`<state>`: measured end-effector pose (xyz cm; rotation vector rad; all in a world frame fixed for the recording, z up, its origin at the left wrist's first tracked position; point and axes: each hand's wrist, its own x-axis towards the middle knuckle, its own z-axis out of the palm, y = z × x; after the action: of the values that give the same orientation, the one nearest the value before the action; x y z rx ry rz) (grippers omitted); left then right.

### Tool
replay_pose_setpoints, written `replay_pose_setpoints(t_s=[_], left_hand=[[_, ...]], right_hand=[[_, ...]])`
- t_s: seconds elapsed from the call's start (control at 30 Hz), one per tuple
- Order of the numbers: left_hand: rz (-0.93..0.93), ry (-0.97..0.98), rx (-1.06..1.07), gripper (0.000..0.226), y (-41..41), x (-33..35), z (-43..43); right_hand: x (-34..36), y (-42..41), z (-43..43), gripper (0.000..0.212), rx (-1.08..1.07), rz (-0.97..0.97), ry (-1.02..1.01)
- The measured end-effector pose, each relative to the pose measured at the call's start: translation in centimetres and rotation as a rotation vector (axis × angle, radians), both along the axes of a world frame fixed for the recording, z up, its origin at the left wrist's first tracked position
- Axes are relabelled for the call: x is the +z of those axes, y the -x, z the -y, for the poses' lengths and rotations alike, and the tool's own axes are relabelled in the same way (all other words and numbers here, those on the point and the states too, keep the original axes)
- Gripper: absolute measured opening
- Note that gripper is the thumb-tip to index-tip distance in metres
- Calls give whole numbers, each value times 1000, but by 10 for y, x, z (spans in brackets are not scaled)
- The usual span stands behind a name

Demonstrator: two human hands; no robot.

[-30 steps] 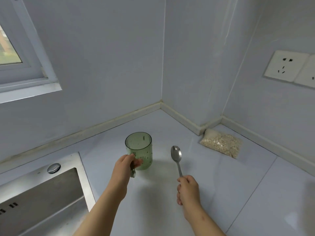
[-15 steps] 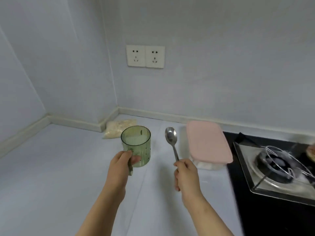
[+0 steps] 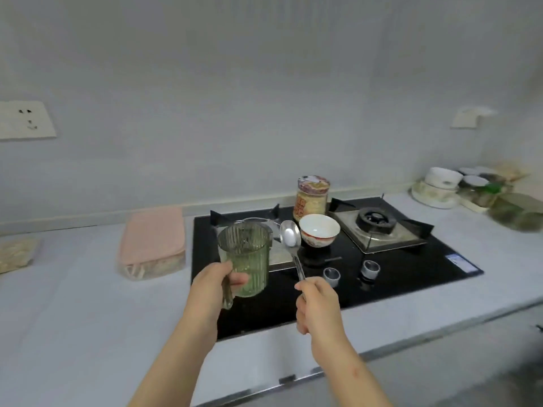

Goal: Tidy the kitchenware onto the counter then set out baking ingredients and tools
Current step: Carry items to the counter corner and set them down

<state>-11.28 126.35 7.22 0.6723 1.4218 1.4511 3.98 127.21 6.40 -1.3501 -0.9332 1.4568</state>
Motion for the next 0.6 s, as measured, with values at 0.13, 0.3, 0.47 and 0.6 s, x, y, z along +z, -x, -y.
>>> replay_pose_setpoints(t_s=[0.13, 0.3, 0.47, 0.6], left_hand=[[28, 23, -112, 23, -122, 7, -8], [17, 11, -264, 26, -234, 8, -31], [15, 30, -428, 25, -339, 8, -73], [45, 12, -499, 26, -406, 3, -133]], right_hand=[[-1, -118, 10, 16, -99, 50, -20], [3, -225, 12, 15, -231, 90, -15], [-3, -326, -16, 16, -399, 107, -10], [-6, -393, -62, 15, -486, 124, -19]])
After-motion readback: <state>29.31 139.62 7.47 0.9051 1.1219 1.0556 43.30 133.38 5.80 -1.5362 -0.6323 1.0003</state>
